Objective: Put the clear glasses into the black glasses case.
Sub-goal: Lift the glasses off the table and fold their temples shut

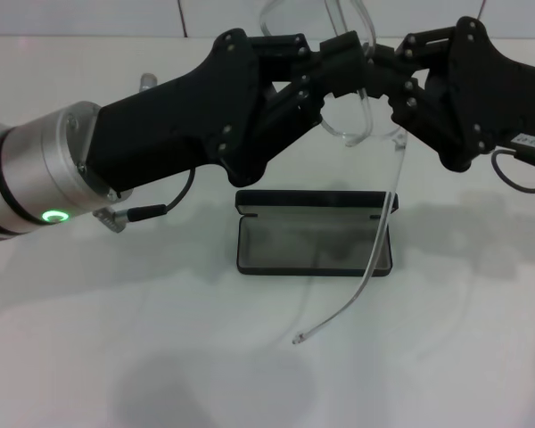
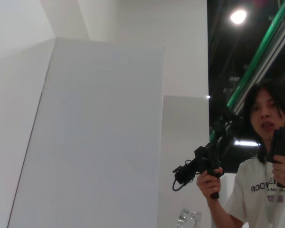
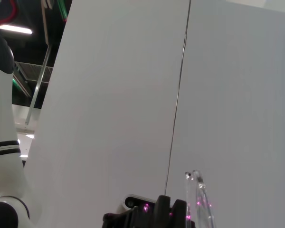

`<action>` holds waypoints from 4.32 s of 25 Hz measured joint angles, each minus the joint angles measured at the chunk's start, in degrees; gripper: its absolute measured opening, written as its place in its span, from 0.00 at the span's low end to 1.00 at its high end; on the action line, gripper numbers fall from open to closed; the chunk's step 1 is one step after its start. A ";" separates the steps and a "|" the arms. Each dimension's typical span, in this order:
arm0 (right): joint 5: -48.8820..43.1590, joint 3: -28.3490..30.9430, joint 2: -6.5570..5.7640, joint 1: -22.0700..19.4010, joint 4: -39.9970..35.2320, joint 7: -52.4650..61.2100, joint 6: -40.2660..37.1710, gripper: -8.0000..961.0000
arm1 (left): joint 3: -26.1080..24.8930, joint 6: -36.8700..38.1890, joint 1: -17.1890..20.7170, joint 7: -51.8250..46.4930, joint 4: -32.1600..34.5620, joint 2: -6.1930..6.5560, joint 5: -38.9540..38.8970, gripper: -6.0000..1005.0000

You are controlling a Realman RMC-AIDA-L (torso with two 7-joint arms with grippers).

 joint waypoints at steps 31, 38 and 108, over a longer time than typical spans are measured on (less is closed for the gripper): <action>39.98 0.37 -1.28 -8.26 -1.03 11.19 -10.33 0.08 | 5.53 7.03 -1.38 5.81 -3.82 -0.04 6.57 0.09; 39.68 -2.55 -0.59 -4.25 2.71 9.90 -8.41 0.08 | 11.48 6.35 -2.97 8.30 -4.38 -0.21 -1.49 0.08; 27.13 -21.91 -0.55 0.79 2.61 1.81 7.95 0.07 | 10.31 -0.73 -4.15 9.08 -9.83 0.06 -14.69 0.07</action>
